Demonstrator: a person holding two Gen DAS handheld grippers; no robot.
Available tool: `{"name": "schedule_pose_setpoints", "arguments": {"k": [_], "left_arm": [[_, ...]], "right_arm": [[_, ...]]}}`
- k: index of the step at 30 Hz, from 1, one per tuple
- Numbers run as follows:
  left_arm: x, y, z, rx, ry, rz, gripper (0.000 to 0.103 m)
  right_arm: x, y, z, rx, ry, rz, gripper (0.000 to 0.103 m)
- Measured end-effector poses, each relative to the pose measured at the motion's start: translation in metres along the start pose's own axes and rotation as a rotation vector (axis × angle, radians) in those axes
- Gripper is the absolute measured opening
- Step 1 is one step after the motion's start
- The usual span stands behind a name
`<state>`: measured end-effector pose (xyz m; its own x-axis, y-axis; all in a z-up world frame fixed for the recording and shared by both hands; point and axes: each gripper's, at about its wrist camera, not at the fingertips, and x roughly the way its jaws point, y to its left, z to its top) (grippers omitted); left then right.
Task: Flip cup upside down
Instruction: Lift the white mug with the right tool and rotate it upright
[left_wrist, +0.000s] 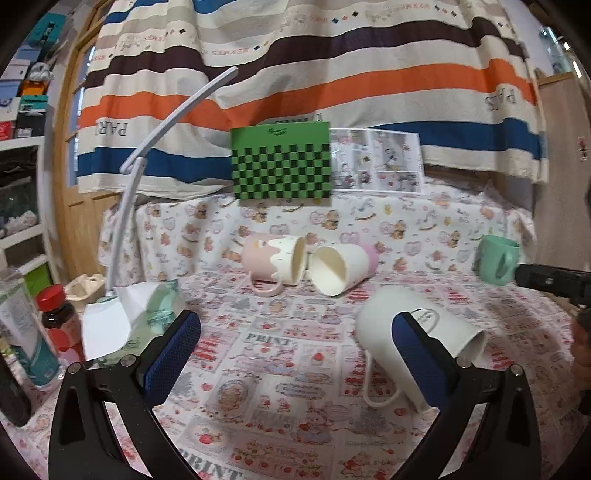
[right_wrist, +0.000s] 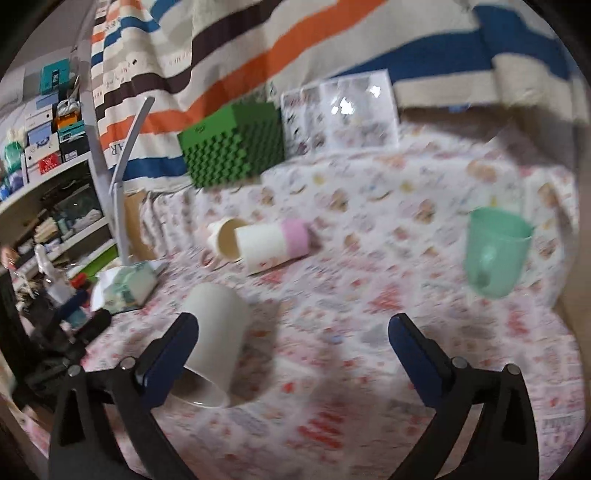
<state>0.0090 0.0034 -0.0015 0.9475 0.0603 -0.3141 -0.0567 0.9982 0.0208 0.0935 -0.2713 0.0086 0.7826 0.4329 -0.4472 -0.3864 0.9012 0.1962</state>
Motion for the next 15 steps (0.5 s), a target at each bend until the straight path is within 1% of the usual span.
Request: {"name": "schedule_pose_setpoints", "arguments": {"k": [2, 3, 5, 7, 8, 10, 12, 13, 15], "left_arm": [[0.003, 0.0, 0.001, 0.001, 0.002, -0.002, 0.103], [0.003, 0.0, 0.001, 0.008, 0.001, 0.009, 0.103], [0.002, -0.001, 0.006, 0.028, -0.005, 0.071, 0.103], [-0.003, 0.0, 0.015, 0.039, -0.036, 0.145, 0.103], [-0.004, 0.002, 0.021, 0.031, -0.044, 0.154, 0.103], [-0.007, 0.007, 0.039, -0.003, -0.053, 0.127, 0.103], [-0.005, 0.01, 0.057, -0.018, -0.031, 0.089, 0.103], [-0.002, 0.009, 0.066, -0.018, -0.005, 0.073, 0.103], [0.014, 0.004, 0.084, -0.016, 0.097, 0.037, 0.103]], "right_arm": [[-0.003, -0.004, -0.001, -0.021, -0.024, -0.036, 0.103], [-0.003, -0.005, -0.001, -0.022, -0.029, -0.043, 0.103], [-0.003, -0.011, 0.001, -0.007, -0.036, -0.053, 0.103], [-0.006, -0.014, 0.001, 0.009, -0.04, -0.062, 0.103], [-0.007, -0.016, 0.001, 0.014, -0.044, -0.073, 0.103], [-0.009, -0.017, 0.0, 0.012, -0.047, -0.09, 0.103], [-0.01, -0.016, -0.001, 0.011, -0.047, -0.088, 0.103], [-0.011, -0.016, -0.002, 0.005, -0.047, -0.091, 0.103], [-0.014, -0.013, -0.002, -0.009, -0.058, -0.095, 0.103]]}}
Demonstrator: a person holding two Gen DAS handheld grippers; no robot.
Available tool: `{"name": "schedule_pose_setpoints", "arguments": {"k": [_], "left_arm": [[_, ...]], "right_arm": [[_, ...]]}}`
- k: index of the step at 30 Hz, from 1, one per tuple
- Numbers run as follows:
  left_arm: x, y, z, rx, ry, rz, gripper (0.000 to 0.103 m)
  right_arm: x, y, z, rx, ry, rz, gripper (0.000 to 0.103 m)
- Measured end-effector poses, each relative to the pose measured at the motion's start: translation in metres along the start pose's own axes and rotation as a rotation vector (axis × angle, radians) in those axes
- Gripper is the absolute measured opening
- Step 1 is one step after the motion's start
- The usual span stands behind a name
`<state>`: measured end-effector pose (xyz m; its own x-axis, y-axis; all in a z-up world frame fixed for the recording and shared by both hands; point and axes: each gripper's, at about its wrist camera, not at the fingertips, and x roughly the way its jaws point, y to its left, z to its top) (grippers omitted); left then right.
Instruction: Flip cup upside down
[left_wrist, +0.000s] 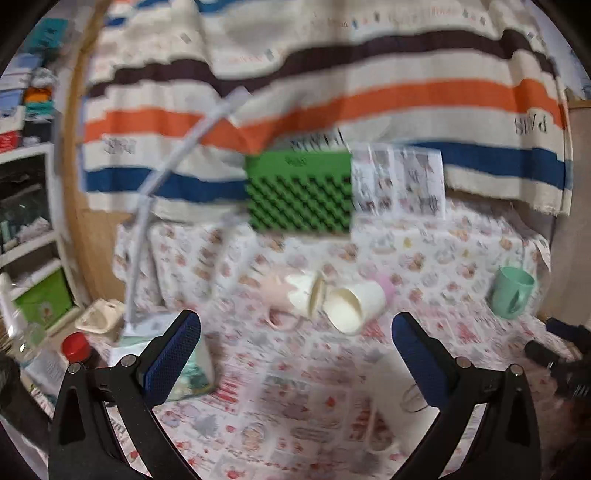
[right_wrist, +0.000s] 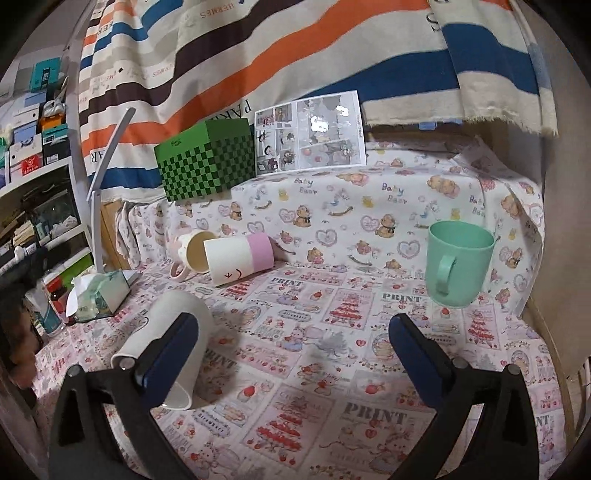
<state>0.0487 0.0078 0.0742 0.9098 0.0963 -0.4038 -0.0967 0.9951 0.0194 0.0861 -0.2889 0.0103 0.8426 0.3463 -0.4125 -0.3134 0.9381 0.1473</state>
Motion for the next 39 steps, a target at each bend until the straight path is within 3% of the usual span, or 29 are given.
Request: {"name": "schedule_pose_setpoints", "arguments": {"k": [4, 8, 12, 17, 20, 23, 26, 27, 30, 35, 37, 39], "left_arm": [[0.043, -0.013, 0.018, -0.077, 0.243, -0.094, 0.103], [0.093, -0.032, 0.012, -0.159, 0.458, -0.168, 0.103], [0.122, -0.052, -0.005, -0.213, 0.595, -0.207, 0.102], [0.141, -0.074, -0.021, -0.247, 0.688, -0.185, 0.102], [0.149, -0.079, -0.027, -0.241, 0.72, -0.124, 0.102], [0.153, -0.085, -0.029, -0.222, 0.734, -0.107, 0.101], [0.152, -0.084, -0.028, -0.219, 0.724, -0.105, 0.088], [0.152, -0.082, -0.027, -0.229, 0.725, -0.11, 0.077], [0.155, -0.076, -0.028, -0.281, 0.747, -0.126, 0.077], [0.164, -0.077, -0.03, -0.275, 0.775, -0.14, 0.079], [0.17, -0.074, -0.036, -0.321, 0.811, -0.153, 0.082], [0.172, -0.072, -0.039, -0.359, 0.839, -0.167, 0.079]], "right_arm": [[-0.004, 0.008, -0.001, -0.032, -0.01, 0.001, 0.103], [-0.004, 0.016, -0.005, -0.09, -0.03, -0.056, 0.103], [-0.006, 0.013, -0.004, -0.07, -0.036, -0.085, 0.103], [-0.002, -0.005, -0.001, 0.008, -0.023, -0.12, 0.103], [0.003, -0.013, -0.001, 0.058, 0.012, -0.103, 0.103], [0.006, -0.018, -0.001, 0.096, 0.035, -0.088, 0.103], [0.007, -0.02, -0.001, 0.099, 0.039, -0.097, 0.103], [0.007, -0.02, -0.001, 0.097, 0.041, -0.096, 0.103], [0.007, -0.019, -0.002, 0.097, 0.048, -0.086, 0.103], [0.007, -0.016, -0.001, 0.08, 0.043, -0.089, 0.103], [0.007, -0.017, -0.001, 0.085, 0.05, -0.085, 0.103], [0.007, -0.019, -0.001, 0.112, 0.062, -0.068, 0.103]]}}
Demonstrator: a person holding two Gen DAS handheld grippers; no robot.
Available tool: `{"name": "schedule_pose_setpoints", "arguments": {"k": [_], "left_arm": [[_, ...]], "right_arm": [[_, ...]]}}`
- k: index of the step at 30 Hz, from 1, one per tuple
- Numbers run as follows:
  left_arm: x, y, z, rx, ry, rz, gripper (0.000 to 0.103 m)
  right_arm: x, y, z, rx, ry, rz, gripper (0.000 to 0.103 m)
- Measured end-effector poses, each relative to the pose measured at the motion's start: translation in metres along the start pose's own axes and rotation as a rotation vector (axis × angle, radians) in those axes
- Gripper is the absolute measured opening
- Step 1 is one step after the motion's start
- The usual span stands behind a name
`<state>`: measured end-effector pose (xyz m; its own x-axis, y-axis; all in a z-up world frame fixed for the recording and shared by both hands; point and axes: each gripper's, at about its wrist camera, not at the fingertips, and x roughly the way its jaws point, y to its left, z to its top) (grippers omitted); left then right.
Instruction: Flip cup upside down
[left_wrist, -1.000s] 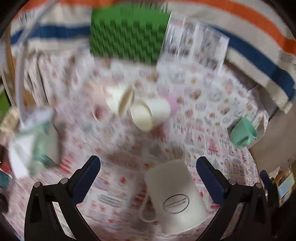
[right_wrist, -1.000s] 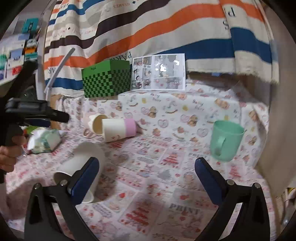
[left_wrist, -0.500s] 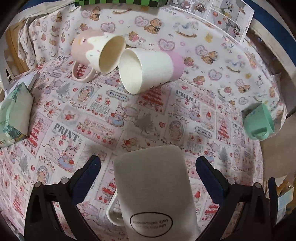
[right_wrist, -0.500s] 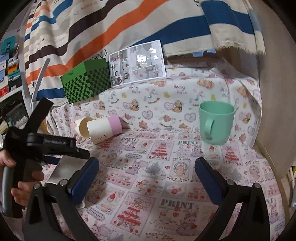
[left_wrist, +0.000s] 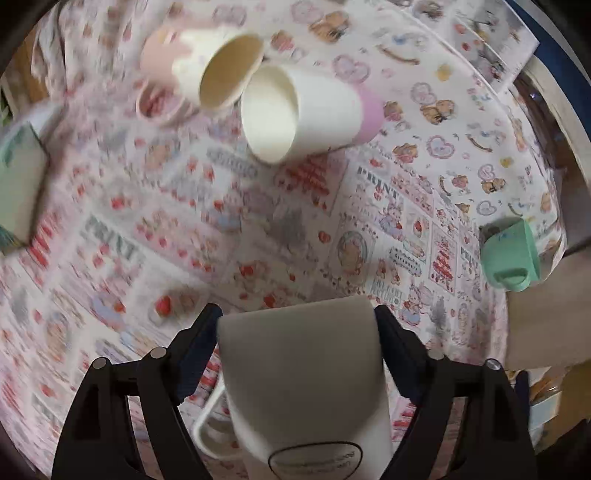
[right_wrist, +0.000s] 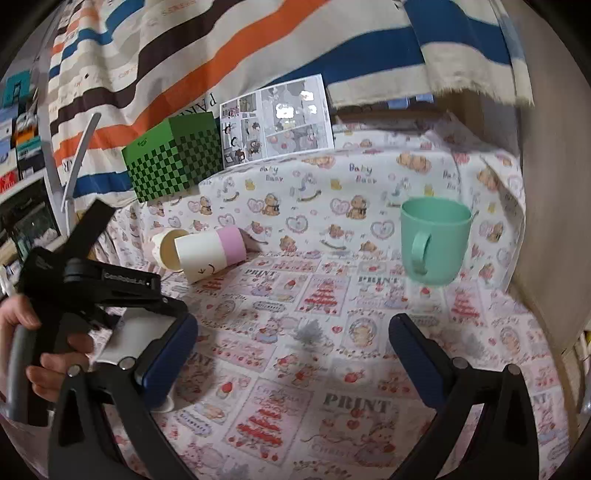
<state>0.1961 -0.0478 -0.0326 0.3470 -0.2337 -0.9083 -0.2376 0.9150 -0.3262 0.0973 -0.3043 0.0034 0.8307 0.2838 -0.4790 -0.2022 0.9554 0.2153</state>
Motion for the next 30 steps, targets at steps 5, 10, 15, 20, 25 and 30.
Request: {"name": "schedule_pose_setpoints", "arguments": {"k": [5, 10, 15, 20, 25, 30], "left_arm": [[-0.022, -0.017, -0.01, 0.125, -0.109, 0.051, 0.078], [-0.072, -0.034, -0.035, 0.28, -0.36, 0.13, 0.077], [-0.095, -0.04, -0.041, 0.354, -0.471, 0.15, 0.077], [-0.087, -0.05, -0.037, 0.445, -0.48, 0.196, 0.077], [-0.075, -0.053, -0.036, 0.461, -0.43, 0.194, 0.077], [-0.063, -0.056, -0.035, 0.471, -0.324, 0.141, 0.077]], "right_arm": [[-0.001, -0.004, 0.003, 0.016, 0.006, 0.007, 0.103], [0.004, -0.009, 0.003, 0.044, 0.034, 0.016, 0.103], [0.007, -0.01, 0.003, 0.045, 0.048, -0.002, 0.103], [0.007, -0.009, 0.004, 0.023, 0.037, -0.014, 0.103], [0.009, -0.009, 0.002, 0.024, 0.052, -0.013, 0.103], [0.009, -0.008, 0.002, 0.024, 0.057, -0.016, 0.103]]}}
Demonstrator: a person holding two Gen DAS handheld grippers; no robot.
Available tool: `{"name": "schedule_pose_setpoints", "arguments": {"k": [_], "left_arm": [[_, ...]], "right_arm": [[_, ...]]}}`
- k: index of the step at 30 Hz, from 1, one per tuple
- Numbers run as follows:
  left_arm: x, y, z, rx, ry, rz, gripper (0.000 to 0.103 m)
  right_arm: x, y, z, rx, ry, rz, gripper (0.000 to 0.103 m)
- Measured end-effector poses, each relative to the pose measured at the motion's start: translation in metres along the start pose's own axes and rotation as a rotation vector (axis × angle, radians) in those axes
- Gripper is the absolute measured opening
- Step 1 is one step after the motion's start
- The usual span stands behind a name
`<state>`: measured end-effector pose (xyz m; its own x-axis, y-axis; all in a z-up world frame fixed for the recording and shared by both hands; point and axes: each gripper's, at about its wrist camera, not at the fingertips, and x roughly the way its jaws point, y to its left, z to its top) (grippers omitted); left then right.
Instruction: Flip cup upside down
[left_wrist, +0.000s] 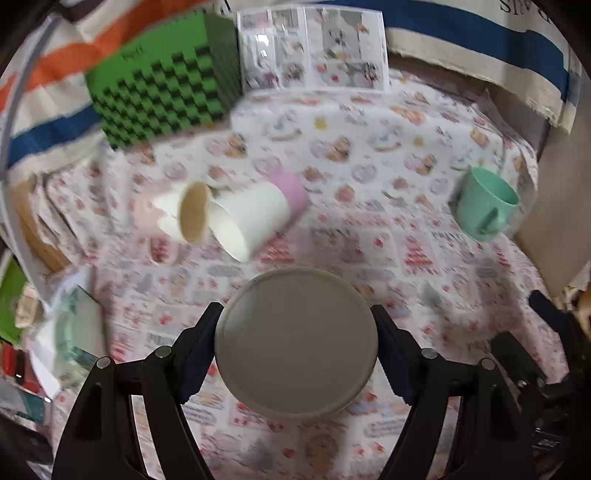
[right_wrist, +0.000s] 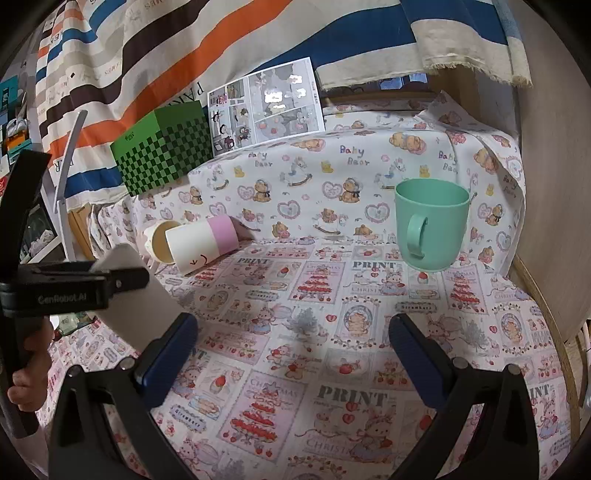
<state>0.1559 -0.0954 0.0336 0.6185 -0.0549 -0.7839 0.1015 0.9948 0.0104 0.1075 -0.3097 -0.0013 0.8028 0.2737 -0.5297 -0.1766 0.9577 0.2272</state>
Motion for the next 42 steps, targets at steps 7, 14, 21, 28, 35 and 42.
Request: {"name": "schedule_pose_setpoints", "arguments": {"k": [7, 14, 21, 28, 35, 42], "left_arm": [[0.01, -0.001, 0.011, 0.008, 0.046, -0.001, 0.077], [-0.009, 0.0, 0.004, 0.039, -0.111, -0.042, 0.094], [-0.071, 0.025, -0.01, 0.077, -0.421, -0.067, 0.103], [-0.093, 0.07, -0.053, 0.024, -0.554, -0.045, 0.103], [-0.082, 0.086, -0.1, 0.051, -0.592, -0.085, 0.103], [-0.076, 0.098, -0.122, -0.017, -0.629, -0.075, 0.103]], "right_arm": [[0.005, -0.003, -0.001, 0.016, 0.029, 0.006, 0.103], [0.009, 0.0, -0.003, -0.005, 0.047, 0.001, 0.103], [0.007, 0.004, -0.004, -0.018, 0.037, 0.011, 0.103], [-0.001, 0.012, -0.006, -0.029, 0.006, 0.005, 0.103], [-0.023, 0.031, -0.011, -0.124, -0.142, -0.008, 0.103], [-0.042, 0.047, -0.021, -0.158, -0.26, 0.014, 0.103]]}}
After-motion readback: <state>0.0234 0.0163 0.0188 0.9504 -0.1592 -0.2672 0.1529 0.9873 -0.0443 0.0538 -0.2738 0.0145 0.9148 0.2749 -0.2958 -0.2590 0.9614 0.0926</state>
